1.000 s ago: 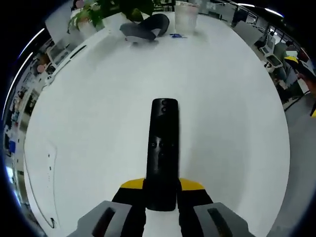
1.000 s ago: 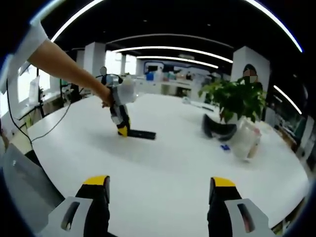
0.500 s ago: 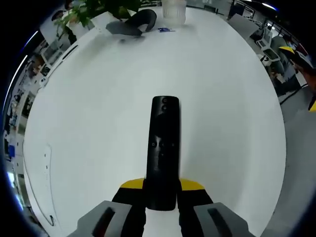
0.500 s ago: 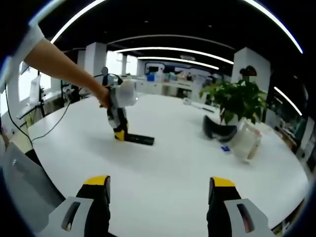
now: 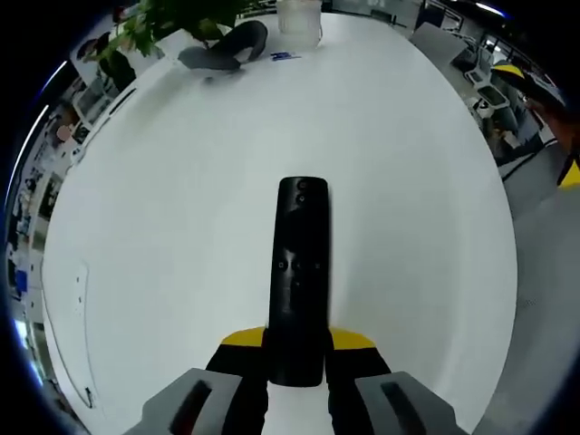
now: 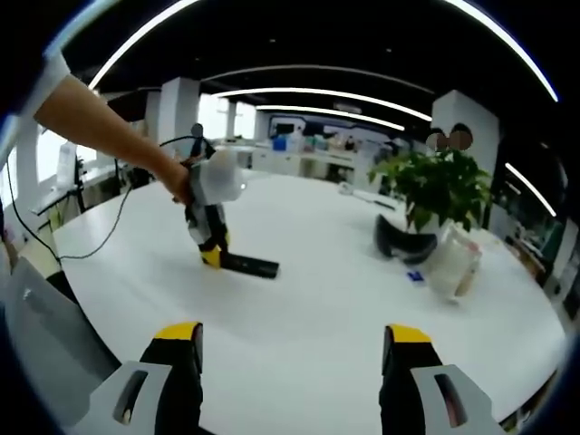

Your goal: Press the specified remote control buttons in sequence, fully releasing each button before pressing the next.

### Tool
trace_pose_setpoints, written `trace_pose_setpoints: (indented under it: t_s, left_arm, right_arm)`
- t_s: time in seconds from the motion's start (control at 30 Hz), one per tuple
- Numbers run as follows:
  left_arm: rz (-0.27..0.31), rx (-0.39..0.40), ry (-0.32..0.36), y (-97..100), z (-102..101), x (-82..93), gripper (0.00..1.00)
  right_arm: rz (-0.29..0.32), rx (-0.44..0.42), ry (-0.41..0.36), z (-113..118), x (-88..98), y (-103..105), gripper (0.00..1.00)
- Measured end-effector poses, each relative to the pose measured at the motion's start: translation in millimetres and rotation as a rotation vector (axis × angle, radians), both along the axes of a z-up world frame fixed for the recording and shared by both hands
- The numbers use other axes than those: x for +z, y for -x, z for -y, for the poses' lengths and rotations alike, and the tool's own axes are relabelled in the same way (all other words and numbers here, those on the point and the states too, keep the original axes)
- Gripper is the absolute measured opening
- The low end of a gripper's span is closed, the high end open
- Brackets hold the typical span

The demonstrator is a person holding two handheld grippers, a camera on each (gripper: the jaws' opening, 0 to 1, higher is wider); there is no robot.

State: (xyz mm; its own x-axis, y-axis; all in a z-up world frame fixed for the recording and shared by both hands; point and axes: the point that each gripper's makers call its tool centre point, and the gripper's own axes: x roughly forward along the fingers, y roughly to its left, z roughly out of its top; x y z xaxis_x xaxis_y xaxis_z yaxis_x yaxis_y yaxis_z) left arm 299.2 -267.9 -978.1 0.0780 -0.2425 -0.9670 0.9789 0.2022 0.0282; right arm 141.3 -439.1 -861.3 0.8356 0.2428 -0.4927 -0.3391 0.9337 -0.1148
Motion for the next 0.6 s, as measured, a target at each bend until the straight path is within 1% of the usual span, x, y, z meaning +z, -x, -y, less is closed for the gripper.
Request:
trace_pose_setpoints:
  t_s: [0.1,0.33,0.5,0.6]
  left_arm:
    - [0.000,0.013,0.009,6.4,-1.2,0.4,0.22]
    - [-0.007,0.001,0.029,20.2,-2.4,0.3,0.22]
    - [-0.013,0.003,0.004,27.0,-2.8,-0.3,0.22]
    - [-0.005,-0.002,0.002,31.9,-3.4,0.2,0.22]
  right_arm:
    - [0.005,-0.001,-0.003,0.2,1.1,0.0,0.80]
    - [0.016,-0.012,-0.012,2.6,3.2,-0.6,0.80]
    - [0.015,-0.008,-0.008,1.8,2.8,-0.2,0.80]
    - [0.015,-0.003,-0.004,1.2,2.7,-0.1,0.80]
